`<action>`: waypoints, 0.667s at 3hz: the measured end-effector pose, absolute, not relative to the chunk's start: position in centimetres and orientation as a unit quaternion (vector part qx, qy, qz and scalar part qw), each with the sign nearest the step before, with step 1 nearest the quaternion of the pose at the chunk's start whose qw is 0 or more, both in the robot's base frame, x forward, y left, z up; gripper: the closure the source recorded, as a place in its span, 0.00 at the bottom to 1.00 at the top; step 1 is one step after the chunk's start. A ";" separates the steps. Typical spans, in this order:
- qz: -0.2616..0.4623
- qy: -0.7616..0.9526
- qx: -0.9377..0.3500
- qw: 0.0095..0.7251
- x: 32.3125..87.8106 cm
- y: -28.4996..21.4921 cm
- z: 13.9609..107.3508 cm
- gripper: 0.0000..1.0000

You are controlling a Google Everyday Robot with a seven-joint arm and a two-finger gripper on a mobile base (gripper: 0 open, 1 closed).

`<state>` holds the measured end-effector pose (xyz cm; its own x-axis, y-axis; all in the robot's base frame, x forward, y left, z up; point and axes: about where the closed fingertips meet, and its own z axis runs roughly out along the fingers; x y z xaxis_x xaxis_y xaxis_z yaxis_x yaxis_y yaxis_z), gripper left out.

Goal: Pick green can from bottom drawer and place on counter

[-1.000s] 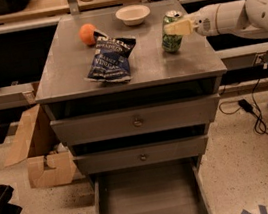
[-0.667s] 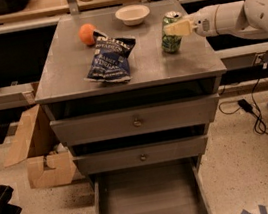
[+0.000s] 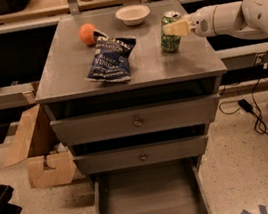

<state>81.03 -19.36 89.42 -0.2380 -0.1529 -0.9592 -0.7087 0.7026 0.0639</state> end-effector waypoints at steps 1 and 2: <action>0.257 0.744 -0.291 0.544 81.1 -19.0 89.3 0.16; 0.259 0.744 -0.292 0.543 81.2 -18.7 89.1 0.00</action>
Offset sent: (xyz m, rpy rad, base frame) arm 0.0008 0.0032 -0.0015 0.0009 0.0021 0.0042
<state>81.19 -18.68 89.09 -0.2410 -0.1531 -0.9584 -0.7147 0.6960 0.0685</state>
